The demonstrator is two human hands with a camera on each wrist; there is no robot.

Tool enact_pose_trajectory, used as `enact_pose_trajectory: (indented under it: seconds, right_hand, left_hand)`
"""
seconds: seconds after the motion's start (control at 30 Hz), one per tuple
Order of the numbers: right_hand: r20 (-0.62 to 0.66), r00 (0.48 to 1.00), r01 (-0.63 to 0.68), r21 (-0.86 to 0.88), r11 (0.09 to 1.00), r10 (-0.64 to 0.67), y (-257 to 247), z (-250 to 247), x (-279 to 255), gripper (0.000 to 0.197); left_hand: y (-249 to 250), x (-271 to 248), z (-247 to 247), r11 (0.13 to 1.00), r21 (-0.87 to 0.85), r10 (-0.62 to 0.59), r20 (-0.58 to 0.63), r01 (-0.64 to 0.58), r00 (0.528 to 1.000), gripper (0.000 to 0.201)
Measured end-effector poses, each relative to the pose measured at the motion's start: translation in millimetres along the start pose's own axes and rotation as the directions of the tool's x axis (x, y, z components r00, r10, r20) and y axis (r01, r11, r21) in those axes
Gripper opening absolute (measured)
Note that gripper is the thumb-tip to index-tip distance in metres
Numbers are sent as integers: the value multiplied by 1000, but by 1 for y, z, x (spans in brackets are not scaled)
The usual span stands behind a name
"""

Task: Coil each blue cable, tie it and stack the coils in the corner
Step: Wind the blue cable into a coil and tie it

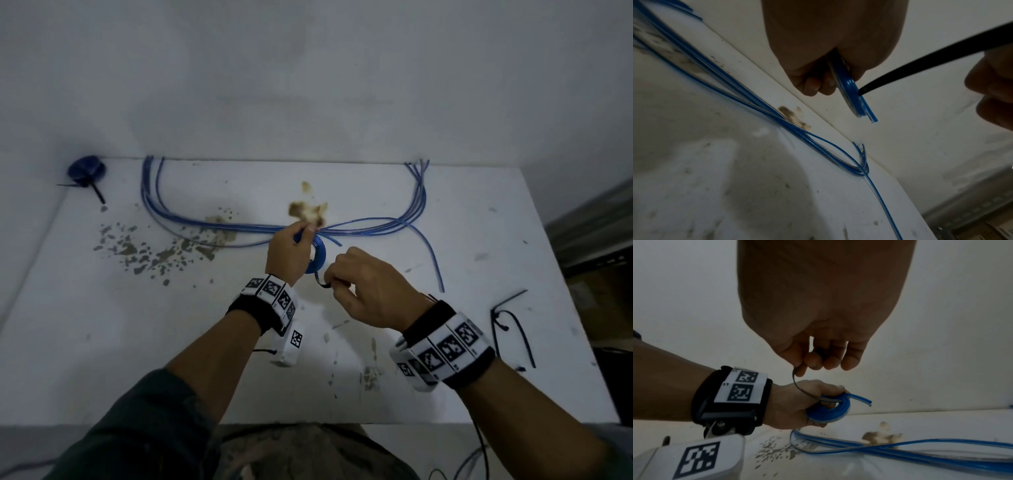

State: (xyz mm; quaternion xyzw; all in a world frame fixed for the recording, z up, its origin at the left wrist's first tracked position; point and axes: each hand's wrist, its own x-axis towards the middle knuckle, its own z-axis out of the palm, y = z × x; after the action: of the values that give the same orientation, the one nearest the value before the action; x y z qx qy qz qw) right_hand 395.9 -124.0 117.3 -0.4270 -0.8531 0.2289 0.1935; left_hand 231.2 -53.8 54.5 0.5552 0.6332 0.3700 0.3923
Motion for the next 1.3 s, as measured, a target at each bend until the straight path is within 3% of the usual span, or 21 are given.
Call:
enact_pose_trajectory:
  seconds: [0.2, 0.33, 0.53, 0.63, 0.77, 0.97, 1.07, 1.17, 1.3]
  right_hand:
    - [-16, 1000, -2, 75, 997, 4, -8, 10, 16, 14]
    - [-17, 1000, -16, -14, 1000, 16, -14, 14, 24, 15]
    - [-48, 981, -194, -282, 940, 189, -23, 35, 44, 16]
    - [-99, 954, -300, -227, 926, 285, -36, 44, 57, 24]
    - [-216, 920, -364, -156, 918, 328, -38, 58, 61, 18]
    - [-207, 919, -372, -181, 910, 335, -37, 69, 53, 22]
    - [-219, 926, -349, -192, 917, 307, -39, 71, 48, 25]
    - [-231, 928, -342, -224, 913, 291, -41, 73, 43, 26]
    - [-240, 932, -333, -277, 902, 270, -40, 75, 38, 24]
  left_hand:
    - [-14, 1, -22, 999, 41, -14, -24, 15, 1000, 24]
    - [-12, -1, -32, 999, 38, -12, -42, 13, 999, 20]
    - [-5, -11, -33, 1000, 1, -25, -44, 25, 999, 19]
    - [-4, -15, -28, 996, -75, -52, -49, 48, 997, 22]
    - [0, -20, -25, 984, -154, -96, -54, 87, 994, 20]
    - [1, -29, -24, 936, -284, -228, -33, 210, 973, 16]
    - [5, -32, -25, 880, -370, -317, 13, 299, 948, 25]
    - [9, -33, -26, 854, -367, -378, 48, 369, 924, 12]
    - [9, -31, -25, 827, -316, -461, 91, 464, 883, 18]
